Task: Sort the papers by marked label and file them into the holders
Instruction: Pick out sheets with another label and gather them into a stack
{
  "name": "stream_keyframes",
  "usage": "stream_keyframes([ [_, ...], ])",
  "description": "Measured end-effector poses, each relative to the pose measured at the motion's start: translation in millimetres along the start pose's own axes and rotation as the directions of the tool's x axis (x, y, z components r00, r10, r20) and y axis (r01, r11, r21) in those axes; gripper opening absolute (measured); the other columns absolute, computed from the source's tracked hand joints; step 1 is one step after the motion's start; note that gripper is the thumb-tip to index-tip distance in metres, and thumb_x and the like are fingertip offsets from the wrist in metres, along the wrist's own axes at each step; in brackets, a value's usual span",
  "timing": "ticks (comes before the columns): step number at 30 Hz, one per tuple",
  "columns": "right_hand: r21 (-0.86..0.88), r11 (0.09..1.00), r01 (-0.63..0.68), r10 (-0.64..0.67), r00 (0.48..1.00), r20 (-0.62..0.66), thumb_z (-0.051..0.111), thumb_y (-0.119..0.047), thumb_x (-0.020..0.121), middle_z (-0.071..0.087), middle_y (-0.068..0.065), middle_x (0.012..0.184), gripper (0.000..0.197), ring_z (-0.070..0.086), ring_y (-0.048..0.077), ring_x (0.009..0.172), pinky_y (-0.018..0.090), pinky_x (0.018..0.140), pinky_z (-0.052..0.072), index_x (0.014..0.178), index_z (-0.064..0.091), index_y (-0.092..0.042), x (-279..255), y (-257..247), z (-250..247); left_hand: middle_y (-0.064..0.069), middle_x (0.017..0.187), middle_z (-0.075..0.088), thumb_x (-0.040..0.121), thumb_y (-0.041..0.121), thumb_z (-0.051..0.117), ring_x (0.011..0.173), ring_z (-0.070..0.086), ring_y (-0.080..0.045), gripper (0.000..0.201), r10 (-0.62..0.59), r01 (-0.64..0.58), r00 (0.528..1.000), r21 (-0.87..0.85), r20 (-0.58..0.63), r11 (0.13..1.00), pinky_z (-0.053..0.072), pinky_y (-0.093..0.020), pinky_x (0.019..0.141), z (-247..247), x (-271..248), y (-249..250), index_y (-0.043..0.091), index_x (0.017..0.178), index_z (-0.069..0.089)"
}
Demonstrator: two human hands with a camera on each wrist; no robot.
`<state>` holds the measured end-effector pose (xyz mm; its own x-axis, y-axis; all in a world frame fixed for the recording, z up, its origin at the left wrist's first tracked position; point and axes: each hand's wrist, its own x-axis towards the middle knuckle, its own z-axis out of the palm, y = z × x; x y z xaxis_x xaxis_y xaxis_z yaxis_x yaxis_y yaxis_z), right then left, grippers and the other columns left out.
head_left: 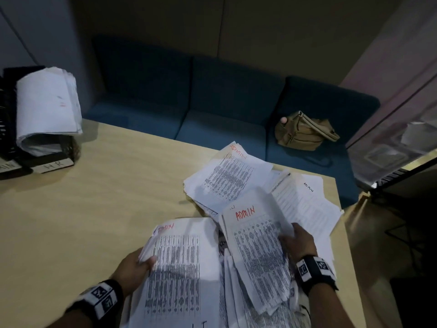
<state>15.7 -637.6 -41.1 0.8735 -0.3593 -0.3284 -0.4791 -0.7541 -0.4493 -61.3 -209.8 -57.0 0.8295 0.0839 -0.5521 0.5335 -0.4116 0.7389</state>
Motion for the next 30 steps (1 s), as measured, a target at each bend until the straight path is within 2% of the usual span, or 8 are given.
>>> stream_keyframes([
  [6,0.486,0.855,0.182,0.001,0.936,-0.352,0.052,-0.015,0.09,0.06,0.012,0.073,0.006,0.056,0.032,0.068,0.034,0.054,0.045,0.086,0.058,-0.016,-32.4,-14.6,-39.4,-0.01,0.117,0.06,0.097,0.018,0.049,0.101,0.053,-0.025,0.033,-0.038,0.029,0.985,-0.058,-0.168,0.998,0.036,-0.032,0.089,-15.3,7.4,12.1,0.01,0.129,0.053],
  [10,0.578,0.721,0.382,-0.042,0.857,-0.514,0.058,-0.052,0.085,0.066,-0.006,0.08,0.026,0.059,-0.004,0.068,0.019,0.059,0.049,0.096,0.062,-0.028,-47.3,-30.0,-70.7,-0.014,0.102,0.06,0.096,0.015,0.05,0.092,0.053,-0.026,0.016,-0.045,0.017,0.966,-0.112,-0.253,0.994,0.038,-0.032,0.082,-23.6,8.8,24.8,0.01,0.11,0.057],
  [14,0.602,0.739,0.302,-0.085,0.929,-0.361,0.057,-0.036,0.092,0.07,0.004,0.093,0.025,0.065,0.025,0.086,0.035,0.068,0.051,0.105,0.065,-0.016,-65.9,-49.5,-54.8,-0.015,0.085,0.062,0.096,0.024,0.05,0.074,0.056,-0.027,0.019,-0.096,0.04,0.956,-0.201,-0.277,0.979,0.042,-0.032,0.068,-27.3,8.9,29.5,0.007,0.102,0.054],
  [17,0.606,0.77,0.199,-0.082,0.973,-0.215,0.057,-0.024,0.093,0.07,0.008,0.092,0.016,0.065,0.027,0.089,0.035,0.073,0.049,0.101,0.067,-0.014,-83.0,-64.0,-0.3,-0.009,0.066,0.057,0.095,0.026,0.052,0.058,0.052,-0.023,0.023,-0.107,0.061,0.961,-0.179,-0.256,0.982,0.039,-0.028,0.057,-25.3,9.6,29.3,0.004,0.092,0.056],
  [21,0.579,0.81,0.096,-0.132,0.991,0.019,0.052,-0.036,0.094,0.069,0.001,0.095,0.024,0.066,0.022,0.09,0.033,0.071,0.05,0.105,0.061,-0.016,-105.9,-83.0,73.1,-0.016,0.094,0.07,0.092,0.02,0.06,0.084,0.066,-0.03,0.021,-0.139,0.072,0.971,-0.317,-0.192,0.946,0.05,-0.036,0.079,-21.2,11.0,23.8,0.002,0.1,0.065],
  [25,0.579,0.816,0.007,-0.162,0.963,0.217,0.054,-0.028,0.093,0.063,0.0,0.1,0.028,0.062,0.017,0.088,0.024,0.065,0.049,0.117,0.045,-0.016,-118.4,-110.1,98.5,-0.019,0.084,0.068,0.089,0.015,0.062,0.074,0.061,-0.031,0.025,-0.165,0.111,0.982,-0.413,-0.097,0.904,0.047,-0.036,0.071,-22.4,6.4,25.6,-0.007,0.1,0.064],
  [27,0.562,0.827,0.023,-0.171,0.962,0.212,0.056,-0.023,0.092,0.062,-0.001,0.102,0.035,0.062,0.013,0.091,0.023,0.067,0.05,0.123,0.042,-0.017,-118.8,-118.4,104.7,-0.013,0.1,0.071,0.096,0.037,0.05,0.09,0.066,-0.032,0.038,-0.133,0.073,0.987,-0.486,-0.09,0.871,0.051,-0.043,0.085,-22.9,3.7,25.0,0.005,0.112,0.064],
  [30,0.543,0.839,0.04,-0.215,0.941,0.262,0.054,-0.019,0.092,0.062,0.0,0.094,0.026,0.061,0.011,0.078,0.021,0.058,0.051,0.116,0.043,-0.018,-122.8,-128.6,109.9,0.006,0.137,0.05,0.077,0.07,0.052,0.123,0.049,-0.018,0.075,0.027,-0.075,0.995,-0.525,-0.1,0.848,0.036,-0.045,0.106,-25.4,-2.3,27.7,0.029,0.139,0.041],
])
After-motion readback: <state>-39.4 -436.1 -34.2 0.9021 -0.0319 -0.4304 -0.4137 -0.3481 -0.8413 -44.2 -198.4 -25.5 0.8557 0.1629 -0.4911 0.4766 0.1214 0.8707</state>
